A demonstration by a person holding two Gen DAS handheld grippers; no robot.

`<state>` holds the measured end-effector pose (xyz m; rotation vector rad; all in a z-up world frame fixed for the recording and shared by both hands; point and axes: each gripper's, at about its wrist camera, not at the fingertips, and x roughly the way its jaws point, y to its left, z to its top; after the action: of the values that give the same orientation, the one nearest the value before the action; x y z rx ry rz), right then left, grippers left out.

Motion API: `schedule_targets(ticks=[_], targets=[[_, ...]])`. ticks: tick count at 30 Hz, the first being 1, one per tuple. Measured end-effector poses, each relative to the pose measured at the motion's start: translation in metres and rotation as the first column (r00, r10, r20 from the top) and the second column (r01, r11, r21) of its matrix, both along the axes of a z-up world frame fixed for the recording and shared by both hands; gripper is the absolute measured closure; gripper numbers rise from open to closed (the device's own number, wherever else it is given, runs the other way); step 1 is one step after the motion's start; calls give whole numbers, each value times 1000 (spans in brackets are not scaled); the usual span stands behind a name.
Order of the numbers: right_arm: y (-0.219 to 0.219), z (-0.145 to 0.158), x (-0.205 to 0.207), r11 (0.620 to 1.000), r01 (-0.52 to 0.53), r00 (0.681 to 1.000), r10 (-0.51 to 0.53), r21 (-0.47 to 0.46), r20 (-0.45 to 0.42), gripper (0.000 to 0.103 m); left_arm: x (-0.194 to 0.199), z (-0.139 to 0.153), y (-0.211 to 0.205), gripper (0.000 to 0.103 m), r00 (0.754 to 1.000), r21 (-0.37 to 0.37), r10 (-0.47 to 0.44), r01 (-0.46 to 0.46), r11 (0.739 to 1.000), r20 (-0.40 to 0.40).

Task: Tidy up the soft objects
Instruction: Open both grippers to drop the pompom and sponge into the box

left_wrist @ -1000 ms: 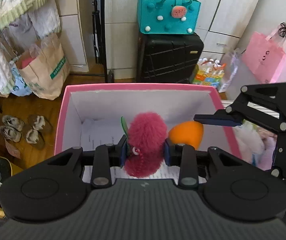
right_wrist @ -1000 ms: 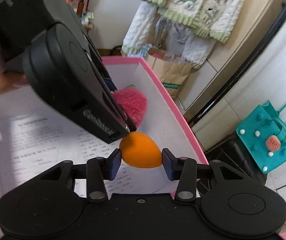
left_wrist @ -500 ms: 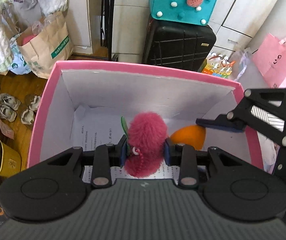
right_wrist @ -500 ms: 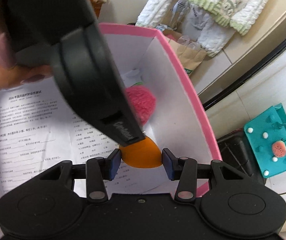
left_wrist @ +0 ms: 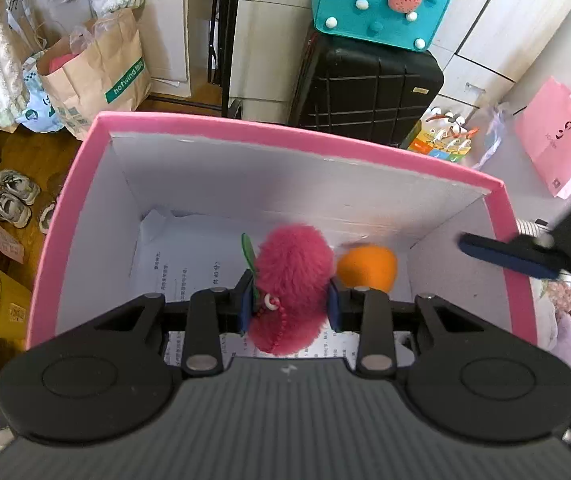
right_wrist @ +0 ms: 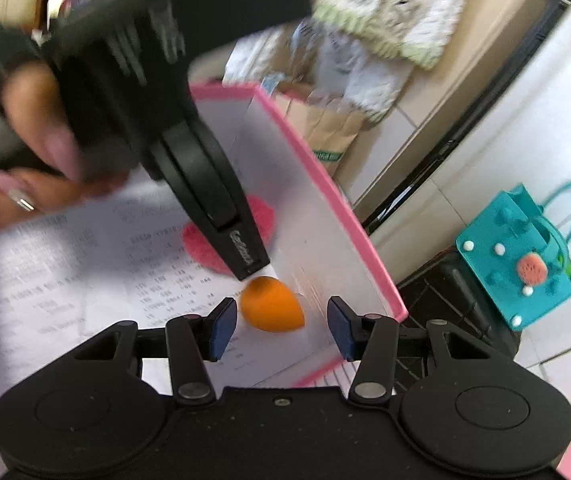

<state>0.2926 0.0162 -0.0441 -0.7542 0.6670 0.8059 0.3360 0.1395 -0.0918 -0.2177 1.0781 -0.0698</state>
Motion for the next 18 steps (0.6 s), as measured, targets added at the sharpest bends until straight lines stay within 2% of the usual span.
schedule_targets(ticks=[3,6,10,18], targets=[[-17,12,-11,994,33,999,-29,100,-43,48,2,0,-3,67,1000,4,7,-7,1000,19],[-30,20,-21,981,65,994,-48,181,-99,48,0,0,-3,60,999,45,5,-7,999,37],[-39,19,-32,967,108,984,-70,231,-164,48,-10,10,-2,50,998,75,-6,1,997,70],[-56,27,-55,938,160,963,-80,309,-256,48,-46,40,0,47,994,86,-78,71,994,82]])
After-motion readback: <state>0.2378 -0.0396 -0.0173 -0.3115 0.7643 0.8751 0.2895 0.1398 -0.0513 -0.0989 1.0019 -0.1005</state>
